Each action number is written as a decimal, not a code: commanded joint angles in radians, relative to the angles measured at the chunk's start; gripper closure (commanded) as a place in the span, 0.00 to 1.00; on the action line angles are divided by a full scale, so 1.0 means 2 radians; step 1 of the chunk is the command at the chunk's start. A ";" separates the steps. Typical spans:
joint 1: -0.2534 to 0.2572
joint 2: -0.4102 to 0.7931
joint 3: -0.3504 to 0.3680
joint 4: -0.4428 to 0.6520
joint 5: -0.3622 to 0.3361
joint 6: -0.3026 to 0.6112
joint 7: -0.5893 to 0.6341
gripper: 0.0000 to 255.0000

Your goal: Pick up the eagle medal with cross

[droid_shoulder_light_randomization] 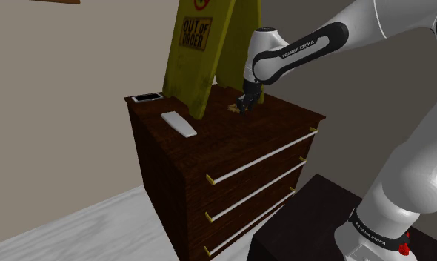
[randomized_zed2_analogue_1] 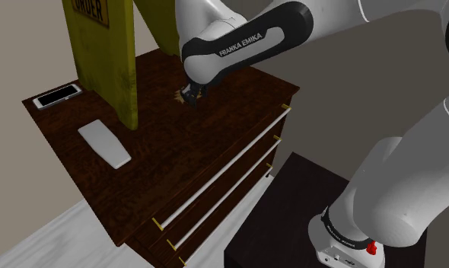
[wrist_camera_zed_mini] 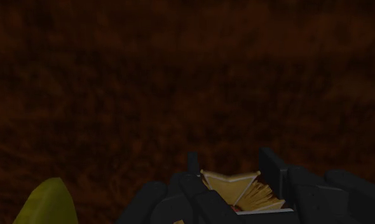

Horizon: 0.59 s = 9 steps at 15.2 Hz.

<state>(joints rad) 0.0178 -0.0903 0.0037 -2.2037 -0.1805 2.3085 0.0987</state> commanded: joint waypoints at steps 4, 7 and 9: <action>-0.001 0.001 -0.001 -0.003 0.000 0.001 -0.001 1.00; 0.000 -0.004 -0.001 0.007 0.002 -0.013 -0.004 1.00; 0.000 -0.008 0.000 0.015 0.004 -0.026 -0.006 1.00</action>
<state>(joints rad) 0.0169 -0.1036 0.0021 -2.1828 -0.1741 2.2703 0.0873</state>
